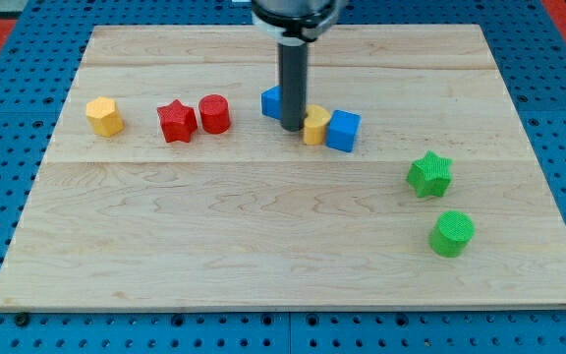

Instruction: Move the cube above the green star

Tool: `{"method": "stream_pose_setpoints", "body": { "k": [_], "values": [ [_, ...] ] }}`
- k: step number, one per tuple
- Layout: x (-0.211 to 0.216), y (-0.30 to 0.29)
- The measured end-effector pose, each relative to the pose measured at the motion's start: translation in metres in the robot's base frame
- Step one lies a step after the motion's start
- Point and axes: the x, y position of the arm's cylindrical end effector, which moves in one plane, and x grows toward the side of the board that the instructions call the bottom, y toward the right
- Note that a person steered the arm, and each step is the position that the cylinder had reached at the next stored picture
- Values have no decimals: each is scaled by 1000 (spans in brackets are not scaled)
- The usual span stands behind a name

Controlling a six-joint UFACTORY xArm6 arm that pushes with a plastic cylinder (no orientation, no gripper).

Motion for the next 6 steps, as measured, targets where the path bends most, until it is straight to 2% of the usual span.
{"method": "stream_pose_setpoints", "body": {
  "k": [1,2,3,4,5,6],
  "values": [
    [36,17],
    [45,1],
    [25,70],
    [23,90],
    [37,54],
    [35,87]
  ]
}}
